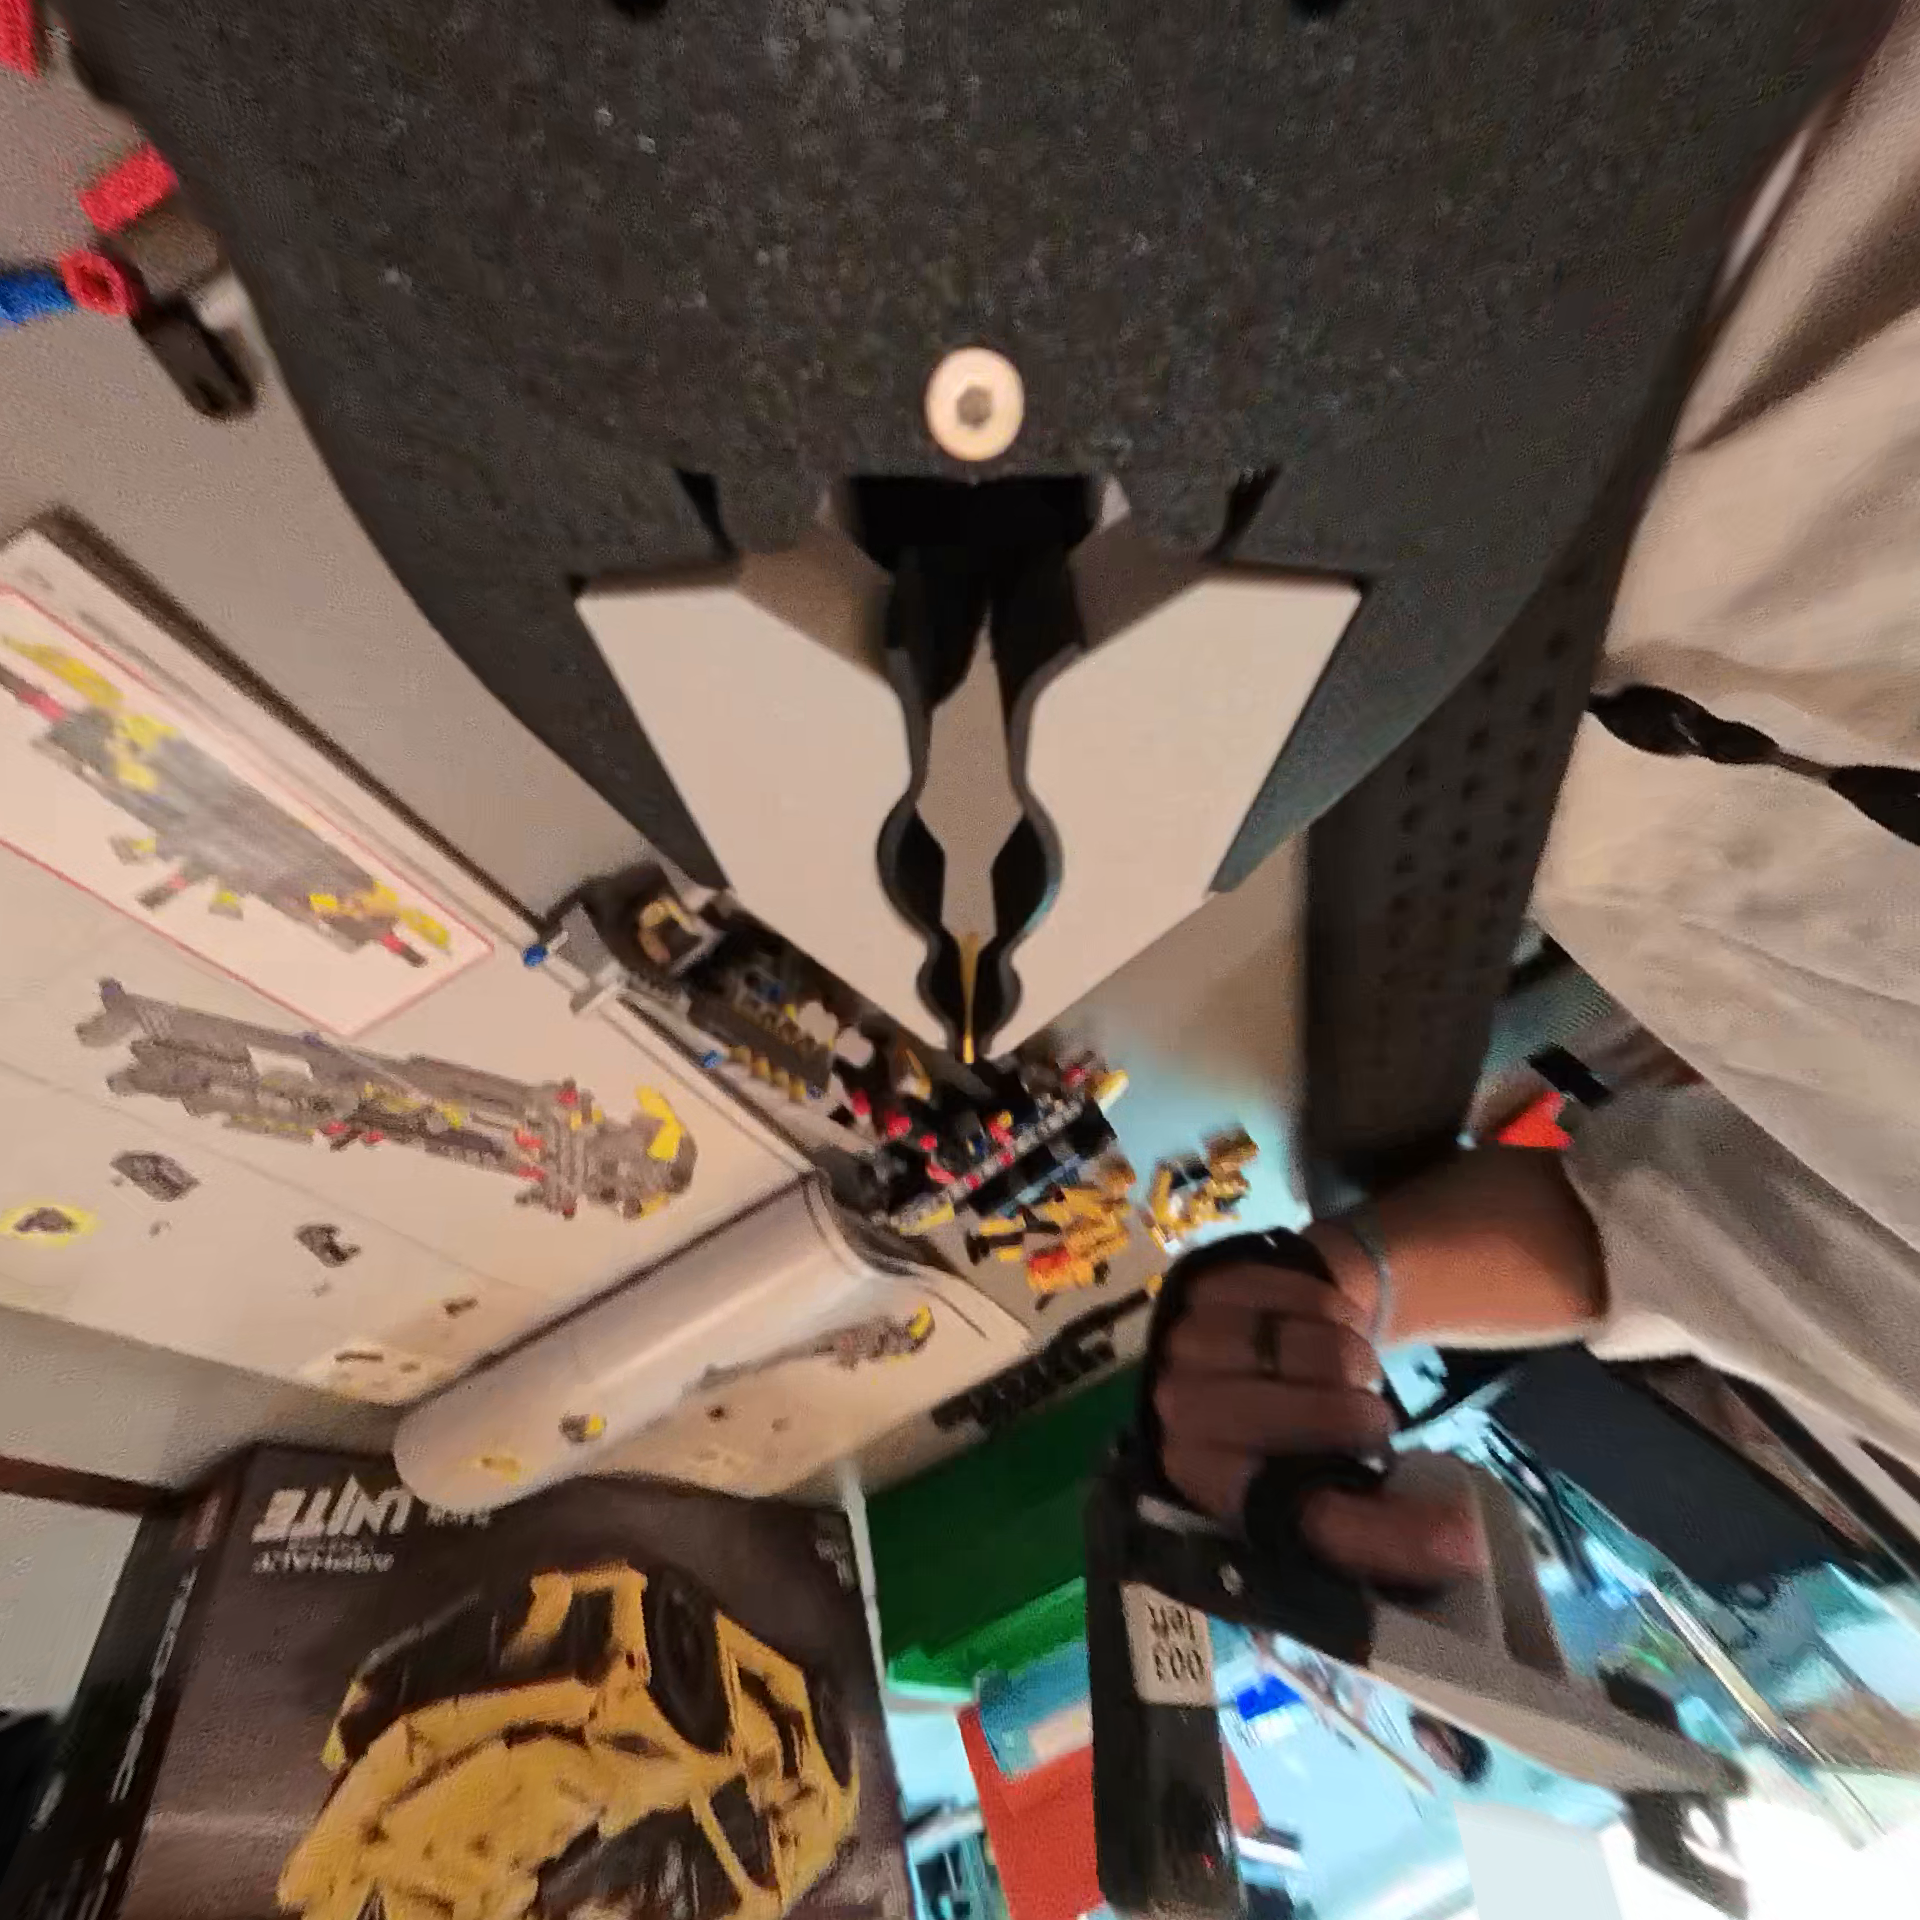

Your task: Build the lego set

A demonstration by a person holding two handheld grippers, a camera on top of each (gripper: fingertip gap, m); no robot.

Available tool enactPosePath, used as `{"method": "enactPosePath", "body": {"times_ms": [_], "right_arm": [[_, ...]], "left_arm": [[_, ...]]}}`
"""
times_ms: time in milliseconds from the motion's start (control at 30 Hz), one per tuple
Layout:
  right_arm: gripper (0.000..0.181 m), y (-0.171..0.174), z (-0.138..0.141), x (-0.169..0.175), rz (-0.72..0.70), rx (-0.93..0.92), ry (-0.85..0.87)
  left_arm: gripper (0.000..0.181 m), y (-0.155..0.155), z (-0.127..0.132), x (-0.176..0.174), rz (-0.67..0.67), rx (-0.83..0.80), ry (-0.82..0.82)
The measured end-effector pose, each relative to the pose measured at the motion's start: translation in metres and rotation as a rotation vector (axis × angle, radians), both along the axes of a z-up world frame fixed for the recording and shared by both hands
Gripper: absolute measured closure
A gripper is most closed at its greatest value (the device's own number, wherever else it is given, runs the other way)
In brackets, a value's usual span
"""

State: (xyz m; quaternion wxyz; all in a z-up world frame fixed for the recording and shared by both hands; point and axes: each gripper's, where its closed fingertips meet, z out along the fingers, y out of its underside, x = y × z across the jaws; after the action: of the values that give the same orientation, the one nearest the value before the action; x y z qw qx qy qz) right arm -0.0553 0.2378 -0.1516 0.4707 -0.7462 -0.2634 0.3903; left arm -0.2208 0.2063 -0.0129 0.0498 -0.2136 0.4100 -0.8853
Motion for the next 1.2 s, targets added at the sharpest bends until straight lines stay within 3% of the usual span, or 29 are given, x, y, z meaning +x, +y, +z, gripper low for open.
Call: {"method": "enactPosePath", "body": {"times_ms": [100, 167, 300, 367, 600, 767, 833, 1200], "right_arm": [[0.181, 0.013, 0.047, -0.017, 0.108, -0.028, 0.271], [0.181, 0.02, 0.095, -0.037, 0.211, 0.007, 0.428], [0.181, 0.035, 0.176, -0.087, 0.402, 0.065, 0.51], [0.181, 0.041, 0.198, -0.103, 0.459, 0.074, 0.526], [0.181, 0.049, 0.204, -0.124, 0.48, 0.007, 0.6], [0.181, 0.06, 0.2, -0.124, 0.431, -0.034, 0.684], [0.181, 0.062, 0.188, -0.13, 0.397, -0.037, 0.584], [0.181, 0.054, 0.186, -0.124, 0.294, 0.093, 0.462]], "left_arm": [[0.176, 0.018, 0.022, -0.004, -0.056, 0.009, -0.08], [0.175, 0.021, 0.036, -0.008, -0.115, 0.047, -0.159], [0.175, 0.024, 0.048, 0.005, -0.173, 0.168, -0.232], [0.175, 0.036, 0.056, 0.011, -0.165, 0.161, -0.268], [0.175, 0.072, 0.055, 0.018, -0.096, 0.106, -0.298], [0.175, 0.068, 0.048, 0.021, -0.124, 0.126, -0.284], [0.175, 0.065, 0.047, 0.022, -0.13, 0.132, -0.281], [0.175, 0.06, 0.041, 0.031, -0.139, 0.136, -0.249]]}}
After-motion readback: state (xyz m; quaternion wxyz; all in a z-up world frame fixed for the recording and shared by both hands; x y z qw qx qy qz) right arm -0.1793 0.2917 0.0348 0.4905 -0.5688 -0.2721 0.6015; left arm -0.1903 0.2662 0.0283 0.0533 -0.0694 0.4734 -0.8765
